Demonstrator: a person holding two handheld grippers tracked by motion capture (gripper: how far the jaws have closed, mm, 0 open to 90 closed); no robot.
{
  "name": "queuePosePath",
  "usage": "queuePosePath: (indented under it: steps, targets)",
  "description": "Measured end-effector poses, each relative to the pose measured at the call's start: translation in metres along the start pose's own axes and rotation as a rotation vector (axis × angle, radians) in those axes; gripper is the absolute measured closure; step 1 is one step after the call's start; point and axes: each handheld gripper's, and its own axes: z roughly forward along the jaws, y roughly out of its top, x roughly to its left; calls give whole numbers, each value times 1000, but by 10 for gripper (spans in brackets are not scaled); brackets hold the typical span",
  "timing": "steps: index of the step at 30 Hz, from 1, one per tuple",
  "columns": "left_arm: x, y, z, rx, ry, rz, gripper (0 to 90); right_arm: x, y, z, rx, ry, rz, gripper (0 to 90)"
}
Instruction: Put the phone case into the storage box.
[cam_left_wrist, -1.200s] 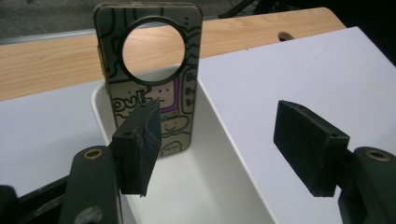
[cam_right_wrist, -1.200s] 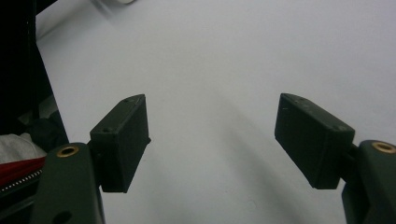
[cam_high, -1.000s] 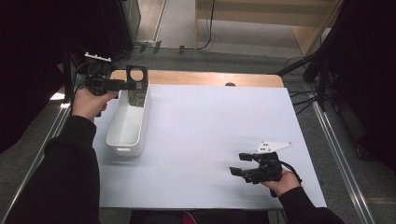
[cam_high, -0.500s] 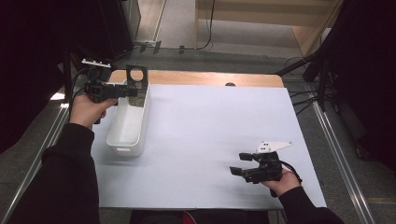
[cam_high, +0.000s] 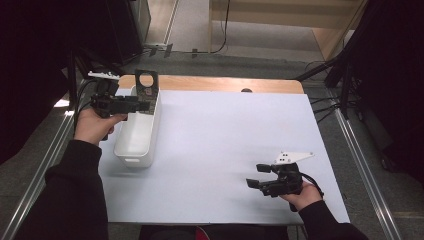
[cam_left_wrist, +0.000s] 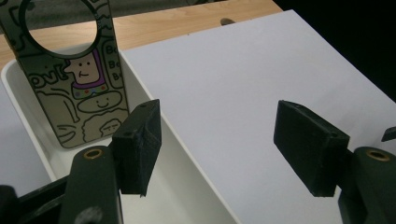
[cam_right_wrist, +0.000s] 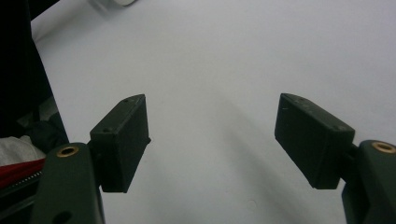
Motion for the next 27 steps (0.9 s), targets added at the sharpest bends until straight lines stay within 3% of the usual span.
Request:
queuePosePath:
  steps: [15, 27]
  targets:
    - [-17, -19, 2, -12, -42, 31, 322, 1, -1, 0, 2, -2, -5, 253]
    - [-28, -34, 1, -13, -49, 54, 322, 2, -1, 0, 2, -2, -6, 253]
